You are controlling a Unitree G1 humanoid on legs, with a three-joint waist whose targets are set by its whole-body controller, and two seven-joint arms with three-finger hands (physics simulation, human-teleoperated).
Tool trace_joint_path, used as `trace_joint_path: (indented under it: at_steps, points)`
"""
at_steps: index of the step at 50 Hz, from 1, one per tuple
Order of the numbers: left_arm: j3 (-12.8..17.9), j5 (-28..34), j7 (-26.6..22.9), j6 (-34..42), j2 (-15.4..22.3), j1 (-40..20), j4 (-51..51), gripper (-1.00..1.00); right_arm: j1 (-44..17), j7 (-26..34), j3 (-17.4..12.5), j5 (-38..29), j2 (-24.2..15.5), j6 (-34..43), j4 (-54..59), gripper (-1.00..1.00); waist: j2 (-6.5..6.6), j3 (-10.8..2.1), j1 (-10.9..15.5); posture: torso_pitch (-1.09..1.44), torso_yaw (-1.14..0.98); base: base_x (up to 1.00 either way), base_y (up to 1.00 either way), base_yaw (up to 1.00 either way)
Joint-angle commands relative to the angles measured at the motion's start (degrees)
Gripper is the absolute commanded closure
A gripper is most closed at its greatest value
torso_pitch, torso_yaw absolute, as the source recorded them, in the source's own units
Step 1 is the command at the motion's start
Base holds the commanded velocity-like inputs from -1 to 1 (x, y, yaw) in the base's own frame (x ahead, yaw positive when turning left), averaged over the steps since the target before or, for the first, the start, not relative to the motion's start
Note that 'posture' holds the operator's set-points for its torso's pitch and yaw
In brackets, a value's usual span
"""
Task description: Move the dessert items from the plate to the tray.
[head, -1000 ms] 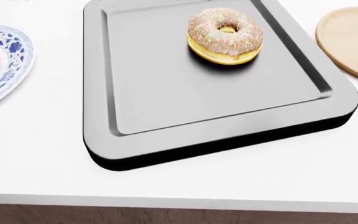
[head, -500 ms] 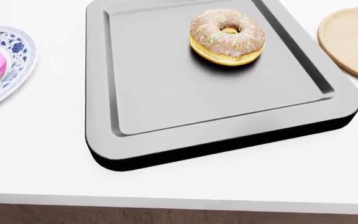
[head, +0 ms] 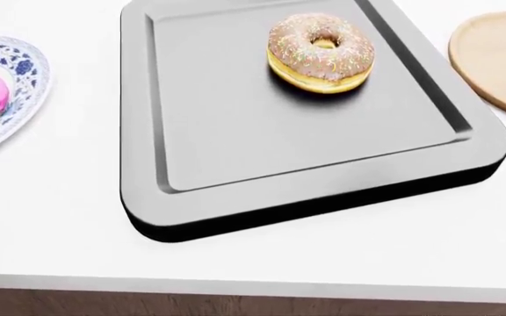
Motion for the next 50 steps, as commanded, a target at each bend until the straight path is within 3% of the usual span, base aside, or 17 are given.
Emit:
trace_joint_path:
  at_steps: [1, 6, 16, 17, 25, 37, 41, 50]
  points:
    - [0.4, -0.3, 1.4, -1.3, 1.2, -2.5, -2.5, 0.59, -2.2, -0.2, -0.2, 0.3, -0.5, -1.6, -2.2, -1.00, 0.27, -2.28, 0.0, 0.19, 0.00, 0.00, 0.00, 0.00]
    - [0.6, -0.4, 3.2, -1.3, 1.1, -3.8, -2.2, 0.76, -1.7, -0.5, -0.2, 0.5, -0.5, -1.6, -2.6, -1.00, 0.18, -2.20, 0.0, 0.19, 0.00, 0.00, 0.00, 0.00]
    - [0.4, -0.2, 4.0, -1.2, 0.8, -5.5, -2.1, 0.91, -1.2, -0.6, -0.1, 0.8, -0.7, -1.3, -3.1, -1.00, 0.17, -2.19, 0.0, 0.19, 0.00, 0.00, 0.00, 0.00]
    - [0.4, -0.3, 3.9, -1.1, 0.7, -5.6, -2.0, 0.99, -1.2, -0.6, -0.2, 0.8, -0.7, -1.3, -3.1, -1.00, 0.17, -2.20, 0.0, 0.19, 0.00, 0.00, 0.00, 0.00]
    - [0.2, -0.6, 3.3, -0.8, -1.1, -9.2, -2.1, 1.00, -1.9, -0.6, 0.0, 0.8, -0.8, -1.1, -2.9, -1.00, 0.02, -2.13, 0.0, 0.19, 0.00, 0.00, 0.00, 0.00]
    - [-1.1, -0.8, 2.3, -2.1, -8.6, -16.1, -1.4, 1.00, -1.9, -0.5, -0.1, 0.8, -0.7, -1.0, -3.1, -1.00, -0.76, -1.98, 0.4, 0.19, 0.00, 0.00, 0.00, 0.00]
    - [-1.6, -0.8, 2.0, -1.5, -12.7, -18.9, -1.4, 1.00, -1.5, -0.6, -0.2, 1.0, -0.7, -1.0, -3.4, -1.00, -1.06, -1.94, 0.4, 0.19, 0.00, 0.00, 0.00, 0.00]
    - [-2.0, -1.5, 1.5, -4.4, -19.6, -19.1, -0.3, 1.00, -1.9, -0.6, 0.0, 1.0, -0.7, -0.4, -3.6, -1.00, -1.78, -1.81, 0.6, 0.19, 0.00, 0.00, 0.00, 0.00]
